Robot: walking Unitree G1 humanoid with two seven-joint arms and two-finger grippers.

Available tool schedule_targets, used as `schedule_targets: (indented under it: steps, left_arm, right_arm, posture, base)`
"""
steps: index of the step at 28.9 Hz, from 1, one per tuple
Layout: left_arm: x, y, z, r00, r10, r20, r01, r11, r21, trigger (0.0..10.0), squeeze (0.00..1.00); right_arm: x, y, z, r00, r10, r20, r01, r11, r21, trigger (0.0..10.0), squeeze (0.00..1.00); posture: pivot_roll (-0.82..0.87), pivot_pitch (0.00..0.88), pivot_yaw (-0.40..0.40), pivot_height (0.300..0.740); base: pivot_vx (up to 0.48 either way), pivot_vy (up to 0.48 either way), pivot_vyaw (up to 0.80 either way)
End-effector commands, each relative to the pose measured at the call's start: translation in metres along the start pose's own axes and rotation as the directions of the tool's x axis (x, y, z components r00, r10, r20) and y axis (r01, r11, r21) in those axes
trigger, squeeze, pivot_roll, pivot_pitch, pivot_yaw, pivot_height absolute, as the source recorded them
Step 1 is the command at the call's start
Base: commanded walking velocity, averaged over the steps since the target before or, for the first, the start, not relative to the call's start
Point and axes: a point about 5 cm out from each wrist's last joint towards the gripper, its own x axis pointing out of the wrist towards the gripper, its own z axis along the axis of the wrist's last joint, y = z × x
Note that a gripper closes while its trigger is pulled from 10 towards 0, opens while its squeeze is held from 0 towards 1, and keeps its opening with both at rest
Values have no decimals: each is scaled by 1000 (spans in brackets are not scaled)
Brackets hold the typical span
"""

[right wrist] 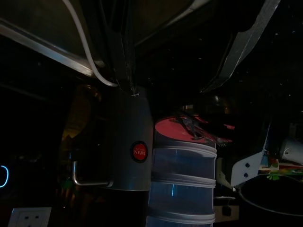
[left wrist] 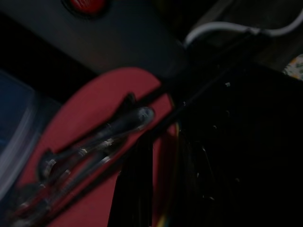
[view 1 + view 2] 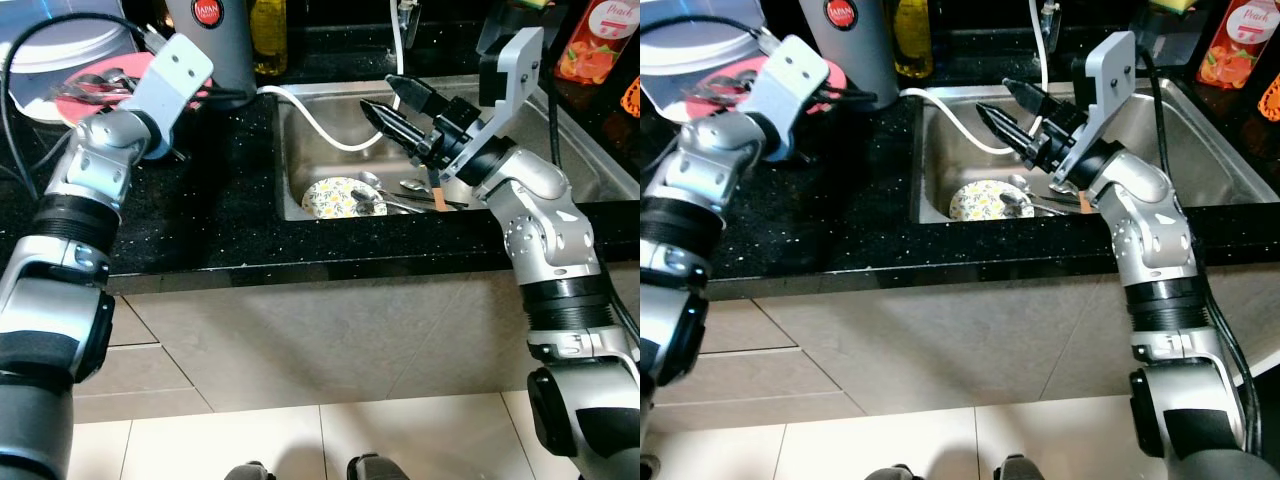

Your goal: Kitchen organization

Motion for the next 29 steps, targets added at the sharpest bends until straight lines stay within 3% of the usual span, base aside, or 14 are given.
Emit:
schedule_targets:
  steps: [1, 2, 3, 4, 5, 6, 7, 15, 16, 19, 23, 29]
  left_arm:
    - [0, -5, -1, 999, -39, 22, 38, 999, 20, 10000, 365]
    - [0, -11, 0, 997, -66, 40, 65, 998, 20, 10000, 365]
    - [2, -28, 6, 986, -142, 90, 139, 990, 33, 10000, 271]
    - [2, -35, 8, 980, -167, 105, 163, 986, 44, 10000, 271]
    - [2, -38, 8, 979, -173, 105, 167, 983, 71, 10000, 16]
    - [3, -39, 7, 980, -173, 102, 164, 982, 92, 10000, 416]
    - [4, -37, 6, 984, -153, 92, 142, 983, 117, 10000, 1000]
    - [6, -23, -1, 997, -67, 45, 52, 963, 265, 10000, 1000]
    - [6, -22, -2, 997, -61, 42, 46, 956, 291, 10000, 0]
    - [6, -20, -3, 998, -52, 39, 35, 935, 353, 10000, 0]
    - [6, -18, 0, 997, -55, 53, 31, 926, 375, 10000, 0]
    - [7, -11, 5, 998, -10, 68, -25, 876, 482, 10000, 0]
  right_arm:
    - [1, 2, 1, 1000, 5, 9, -5, 1000, 8, 10000, 0]
    - [0, 3, 1, 1000, 3, 9, -3, 1000, 8, 10000, 0]
    - [0, 3, 1, 1000, -2, 9, 2, 1000, 11, 10000, 0]
    - [0, 2, 1, 1000, -4, 9, 4, 1000, 11, 10000, 0]
    - [-1, 3, 1, 1000, -4, 10, 4, 1000, 11, 10000, 0]
    - [-1, 3, 1, 1000, -3, 10, 3, 1000, 11, 10000, 0]
    - [-1, 3, 1, 1000, -2, 11, 2, 1000, 12, 10000, 0]
    - [-1, 3, 2, 1000, -2, 13, 2, 1000, 11, 10000, 0]
    - [-1, 4, 2, 1000, -1, 14, 1, 1000, 11, 10000, 0]
    - [0, 5, 2, 1000, 1, 16, -1, 1000, 12, 10000, 0]
    - [0, 5, 2, 1000, 2, 16, -2, 1000, 14, 10000, 0]
    - [-1, 7, 3, 1000, 5, 17, -5, 1000, 13, 10000, 0]
  posture:
    - [93, 83, -16, 740]
    - [93, 83, -16, 740]
    - [85, 77, -16, 740]
    - [85, 77, -16, 740]
    - [79, 75, -15, 740]
    - [79, 75, -15, 740]
    - [77, 73, -15, 740]
    - [76, 63, -17, 740]
    - [76, 57, -18, 740]
    - [75, 56, -17, 740]
    - [73, 53, -18, 740]
    - [57, 50, -13, 740]
  base:
    - [0, 0, 0]
    - [0, 0, 0]
    - [0, 0, 0]
    - [0, 0, 0]
    - [0, 0, 0]
    - [0, 0, 0]
    - [0, 0, 0]
    - [0, 0, 0]
    - [0, 0, 0]
    - [0, 0, 0]
    - [0, 0, 0]
    - [0, 0, 0]
